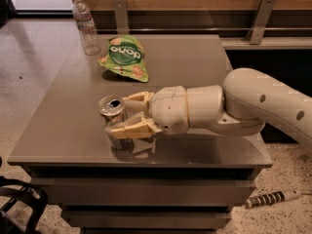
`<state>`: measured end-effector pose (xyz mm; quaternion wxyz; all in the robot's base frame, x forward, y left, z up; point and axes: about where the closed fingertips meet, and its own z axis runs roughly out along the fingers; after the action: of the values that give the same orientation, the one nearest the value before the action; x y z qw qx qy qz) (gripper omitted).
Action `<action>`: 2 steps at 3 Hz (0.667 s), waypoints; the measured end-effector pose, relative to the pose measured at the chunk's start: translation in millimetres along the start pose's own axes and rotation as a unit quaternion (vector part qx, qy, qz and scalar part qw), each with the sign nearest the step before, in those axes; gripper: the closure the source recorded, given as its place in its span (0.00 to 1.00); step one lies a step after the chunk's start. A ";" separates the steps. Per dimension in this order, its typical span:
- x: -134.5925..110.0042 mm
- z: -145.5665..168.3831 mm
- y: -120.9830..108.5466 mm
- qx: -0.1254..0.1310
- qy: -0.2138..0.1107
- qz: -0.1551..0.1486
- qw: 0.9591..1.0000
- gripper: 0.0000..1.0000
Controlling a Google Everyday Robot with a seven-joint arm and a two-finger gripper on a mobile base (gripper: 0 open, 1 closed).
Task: Move redbull can near green rice chip bag
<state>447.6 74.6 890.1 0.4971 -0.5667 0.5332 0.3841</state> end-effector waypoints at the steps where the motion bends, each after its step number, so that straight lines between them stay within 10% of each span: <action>1: -3.6 -11.4 -22.2 0.004 -0.002 0.008 1.000 1.00; 2: -5.4 -35.5 -68.0 0.020 -0.006 0.032 0.999 1.00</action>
Offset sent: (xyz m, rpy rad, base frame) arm 0.1252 -0.0815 0.0433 0.0502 0.1054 -0.1302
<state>510.5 37.0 913.3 0.4987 -0.5371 0.5558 0.3923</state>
